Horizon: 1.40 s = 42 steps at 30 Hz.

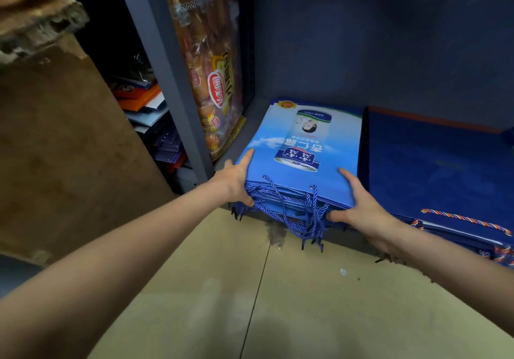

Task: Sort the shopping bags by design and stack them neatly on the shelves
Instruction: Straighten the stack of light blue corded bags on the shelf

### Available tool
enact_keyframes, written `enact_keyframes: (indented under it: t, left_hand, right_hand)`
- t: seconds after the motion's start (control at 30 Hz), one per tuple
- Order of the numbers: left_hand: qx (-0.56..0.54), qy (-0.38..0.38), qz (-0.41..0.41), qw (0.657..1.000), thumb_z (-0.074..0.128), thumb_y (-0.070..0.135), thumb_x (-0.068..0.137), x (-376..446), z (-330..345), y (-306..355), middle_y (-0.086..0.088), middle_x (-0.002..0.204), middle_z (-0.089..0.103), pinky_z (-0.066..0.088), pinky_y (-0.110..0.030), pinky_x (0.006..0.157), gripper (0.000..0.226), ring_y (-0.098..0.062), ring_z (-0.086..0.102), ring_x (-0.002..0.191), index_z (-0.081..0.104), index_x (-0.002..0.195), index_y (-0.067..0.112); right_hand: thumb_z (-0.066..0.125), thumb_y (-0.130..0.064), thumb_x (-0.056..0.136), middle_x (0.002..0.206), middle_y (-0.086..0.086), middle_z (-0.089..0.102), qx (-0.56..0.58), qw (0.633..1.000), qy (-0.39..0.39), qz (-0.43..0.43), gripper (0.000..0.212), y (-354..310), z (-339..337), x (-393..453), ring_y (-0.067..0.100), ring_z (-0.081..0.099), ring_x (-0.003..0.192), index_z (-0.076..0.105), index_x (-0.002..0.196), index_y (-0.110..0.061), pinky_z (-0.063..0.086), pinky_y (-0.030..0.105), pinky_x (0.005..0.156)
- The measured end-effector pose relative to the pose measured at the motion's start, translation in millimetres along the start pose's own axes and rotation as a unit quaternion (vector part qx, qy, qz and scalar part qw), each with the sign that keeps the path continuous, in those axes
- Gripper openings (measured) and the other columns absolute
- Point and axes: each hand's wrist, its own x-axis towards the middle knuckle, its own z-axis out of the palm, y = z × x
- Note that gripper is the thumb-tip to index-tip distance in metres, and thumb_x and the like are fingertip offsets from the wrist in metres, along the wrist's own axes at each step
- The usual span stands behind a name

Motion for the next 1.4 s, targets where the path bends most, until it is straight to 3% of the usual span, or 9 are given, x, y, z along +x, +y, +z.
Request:
enact_keyframes:
  t: [0.2,0.4,0.53,0.7,0.8,0.9,1.13,1.3,1.4]
  left_hand:
    - [-0.014,-0.015,0.004,1.000,0.079,0.022,0.074,2,-8,-7,-0.017,0.136,0.046,0.040,-0.035,0.093,0.122,-0.032,0.048,0.119,-0.017,0.149,0.026]
    - [0.018,-0.004,0.017,1.000,0.082,0.029,0.070,0,-6,-14,-0.015,0.138,0.045,0.041,-0.039,0.099,0.124,-0.031,0.047,0.122,-0.013,0.150,0.024]
    - [0.030,-0.088,0.019,0.995,0.082,0.031,0.069,7,-30,-10,-0.007,0.155,0.021,0.034,-0.037,0.108,0.128,-0.026,0.032,0.137,-0.018,0.148,0.024]
    - [0.032,-0.125,0.043,0.991,0.081,0.031,0.068,14,-54,-4,0.001,0.158,0.006,0.026,-0.032,0.113,0.126,-0.018,0.017,0.143,-0.014,0.149,0.026]
    - [-0.019,-0.134,0.029,0.990,0.081,0.022,0.070,16,-54,3,0.003,0.158,0.004,0.049,-0.032,0.092,0.120,-0.023,0.025,0.140,-0.008,0.150,0.034]
    - [0.010,-0.125,0.021,0.992,0.080,0.020,0.071,17,-50,6,0.001,0.158,0.003,0.053,-0.030,0.082,0.118,-0.026,0.026,0.139,-0.007,0.150,0.034]
    - [0.112,-0.087,0.056,0.988,0.074,0.043,0.074,18,-36,1,-0.011,0.156,0.019,0.034,-0.038,0.108,0.120,-0.028,0.034,0.135,-0.018,0.148,0.025]
    - [-0.020,-0.105,0.069,0.992,0.074,0.034,0.076,10,-53,0,0.001,0.154,0.021,0.049,-0.041,0.095,0.102,-0.024,0.035,0.133,0.005,0.151,0.029]
    - [0.106,-0.054,0.097,0.988,0.072,0.037,0.078,12,-58,3,-0.002,0.152,0.029,0.037,-0.033,0.105,0.094,-0.024,0.034,0.135,0.015,0.151,0.023]
  right_hand:
    - [0.070,0.006,0.073,0.139,0.009,0.042,-0.029,0.998,-0.032,0.046,0.103,-8,7,8,0.028,0.051,0.105,0.017,0.142,-0.051,0.046,0.032,0.068]
    - [0.079,-0.009,0.072,0.145,0.009,0.034,-0.231,0.969,-0.080,0.042,0.115,-37,-9,7,0.031,0.056,0.103,0.000,0.145,-0.049,0.058,0.043,0.073]
    - [0.080,-0.014,0.072,0.150,0.014,0.025,-0.306,0.940,-0.129,0.075,0.122,-53,-13,8,0.034,0.062,0.093,-0.012,0.145,-0.045,0.058,0.040,0.076]
    - [0.078,-0.005,0.073,0.154,0.012,0.016,-0.241,0.961,-0.119,0.058,0.109,-70,-31,7,0.030,0.059,0.106,0.006,0.151,-0.034,0.055,0.039,0.084]
    - [0.079,-0.008,0.073,0.156,0.007,0.013,-0.259,0.957,-0.119,0.044,0.099,-77,-32,15,0.026,0.056,0.110,0.019,0.149,-0.028,0.054,0.032,0.084]
    - [0.079,-0.011,0.073,0.155,0.006,0.017,-0.303,0.945,-0.121,0.030,0.091,-80,-27,21,0.028,0.056,0.110,0.027,0.147,-0.024,0.054,0.034,0.084]
    - [0.079,-0.017,0.074,0.152,0.003,0.026,-0.350,0.931,-0.097,0.004,0.089,-75,-22,14,0.024,0.052,0.112,0.028,0.147,-0.024,0.056,0.036,0.082]
    - [0.079,-0.015,0.075,0.152,0.003,0.025,-0.328,0.940,-0.091,0.009,0.086,-77,-24,11,0.026,0.046,0.122,0.031,0.146,-0.025,0.056,0.037,0.083]
    - [0.078,-0.015,0.075,0.150,0.004,0.026,-0.325,0.942,-0.087,0.008,0.084,-77,-23,12,0.028,0.048,0.119,0.033,0.145,-0.023,0.056,0.039,0.083]
